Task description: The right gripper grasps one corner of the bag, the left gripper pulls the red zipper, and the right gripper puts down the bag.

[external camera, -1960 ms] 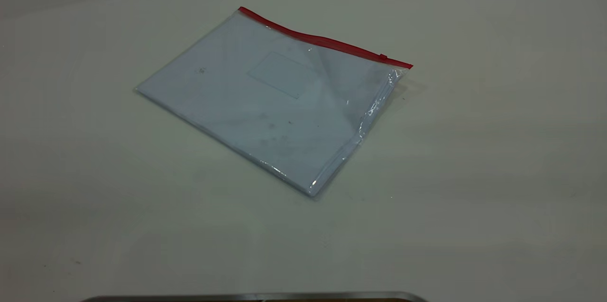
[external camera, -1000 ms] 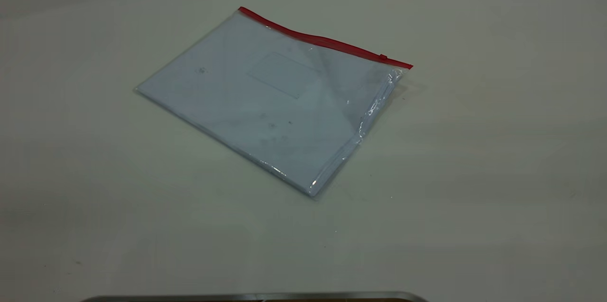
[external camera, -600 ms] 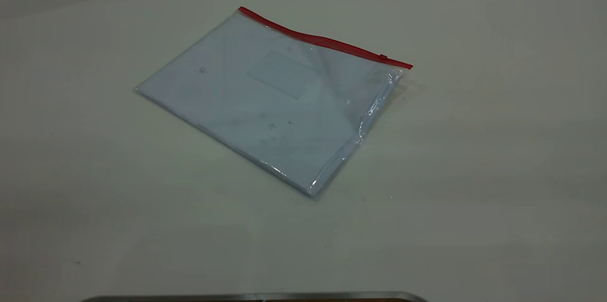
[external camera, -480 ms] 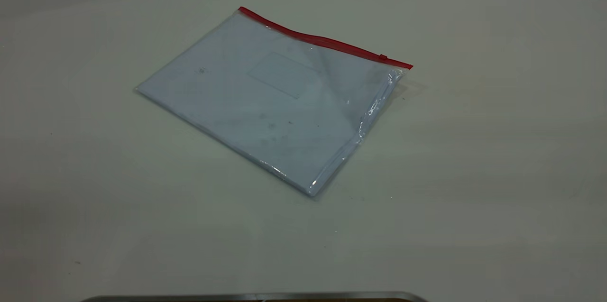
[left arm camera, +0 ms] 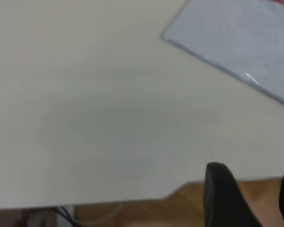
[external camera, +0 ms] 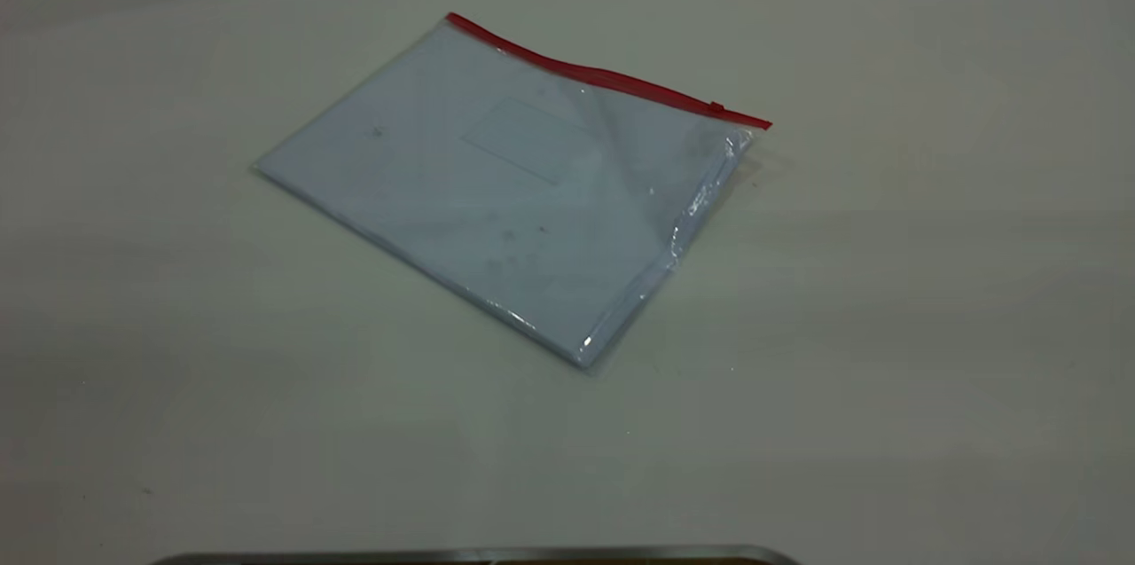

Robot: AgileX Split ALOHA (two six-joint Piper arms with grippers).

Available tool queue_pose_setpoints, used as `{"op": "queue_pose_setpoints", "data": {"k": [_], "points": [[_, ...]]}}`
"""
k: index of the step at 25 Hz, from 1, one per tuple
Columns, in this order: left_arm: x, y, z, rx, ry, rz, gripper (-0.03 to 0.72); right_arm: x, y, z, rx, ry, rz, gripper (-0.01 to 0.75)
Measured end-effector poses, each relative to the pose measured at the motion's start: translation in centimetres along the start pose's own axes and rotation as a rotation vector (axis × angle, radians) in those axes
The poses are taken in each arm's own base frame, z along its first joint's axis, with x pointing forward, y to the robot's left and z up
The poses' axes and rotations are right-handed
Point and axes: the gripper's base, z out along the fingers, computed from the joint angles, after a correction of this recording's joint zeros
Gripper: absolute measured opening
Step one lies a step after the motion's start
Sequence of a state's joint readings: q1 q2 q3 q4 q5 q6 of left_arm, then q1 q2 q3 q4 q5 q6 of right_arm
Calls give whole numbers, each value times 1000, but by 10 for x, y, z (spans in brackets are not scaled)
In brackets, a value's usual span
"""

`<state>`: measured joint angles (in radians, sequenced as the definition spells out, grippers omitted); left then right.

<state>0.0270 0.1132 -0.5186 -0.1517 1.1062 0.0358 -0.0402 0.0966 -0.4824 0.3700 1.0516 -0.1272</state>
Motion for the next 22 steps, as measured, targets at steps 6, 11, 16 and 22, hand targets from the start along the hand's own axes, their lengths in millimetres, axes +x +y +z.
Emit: {"op": "queue_pose_setpoints", "data": {"k": [6, 11, 16, 22], "points": [[-55, -3, 35, 81, 119, 25, 450, -42, -5, 52, -100, 40, -92, 549], [-105, -8, 74, 195, 120, 97, 510, -60, -16, 115, -214, 127, -74, 563], [-138, -11, 119, 298, 133, 116, 515, -55, -33, 188, -294, 200, 87, 563], [-165, -11, 172, 387, 176, 77, 517, -27, -62, 263, -253, 284, 165, 563]]}}
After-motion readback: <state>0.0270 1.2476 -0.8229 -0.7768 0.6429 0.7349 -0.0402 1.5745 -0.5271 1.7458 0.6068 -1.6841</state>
